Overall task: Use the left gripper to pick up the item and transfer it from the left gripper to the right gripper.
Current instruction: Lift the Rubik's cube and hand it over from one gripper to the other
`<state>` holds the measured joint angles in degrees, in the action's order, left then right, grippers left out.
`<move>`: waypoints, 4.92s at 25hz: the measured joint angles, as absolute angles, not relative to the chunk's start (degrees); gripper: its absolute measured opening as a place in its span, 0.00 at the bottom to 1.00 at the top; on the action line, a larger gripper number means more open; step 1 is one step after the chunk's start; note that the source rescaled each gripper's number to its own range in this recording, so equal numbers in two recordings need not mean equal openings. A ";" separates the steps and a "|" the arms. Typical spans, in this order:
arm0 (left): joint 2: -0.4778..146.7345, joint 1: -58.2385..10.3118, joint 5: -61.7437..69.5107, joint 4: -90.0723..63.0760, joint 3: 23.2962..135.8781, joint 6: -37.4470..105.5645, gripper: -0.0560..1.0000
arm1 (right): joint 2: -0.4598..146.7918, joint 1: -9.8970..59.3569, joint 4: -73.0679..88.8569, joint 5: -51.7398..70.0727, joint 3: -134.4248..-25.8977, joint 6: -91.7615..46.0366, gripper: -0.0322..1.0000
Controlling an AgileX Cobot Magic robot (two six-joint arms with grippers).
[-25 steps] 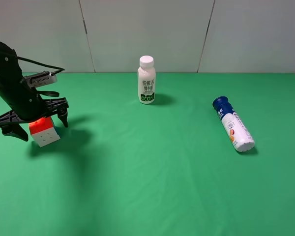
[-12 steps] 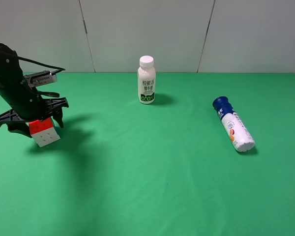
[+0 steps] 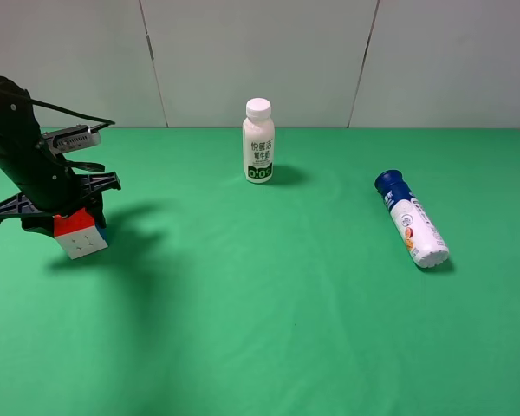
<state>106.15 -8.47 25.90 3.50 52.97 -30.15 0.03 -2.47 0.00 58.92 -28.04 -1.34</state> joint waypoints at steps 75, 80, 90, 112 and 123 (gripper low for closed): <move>90.42 -16.43 57.03 -82.11 53.04 30.58 0.05 | 1.85 -2.47 1.67 58.88 -28.24 -3.35 1.00; 91.72 -19.11 57.08 -85.69 53.04 33.80 0.05 | 10.41 -2.47 12.02 55.25 -30.84 -8.23 1.00; 91.72 -19.50 61.53 -88.28 53.04 35.91 0.05 | 26.84 -2.24 47.77 44.04 -31.34 -36.54 1.00; 92.21 -19.50 65.69 -88.26 53.04 37.11 0.05 | 56.48 12.19 92.19 42.75 -31.54 -92.84 1.00; 92.28 -19.50 65.75 -88.21 53.04 37.40 0.05 | 63.17 12.19 99.42 48.66 -31.72 -105.36 1.00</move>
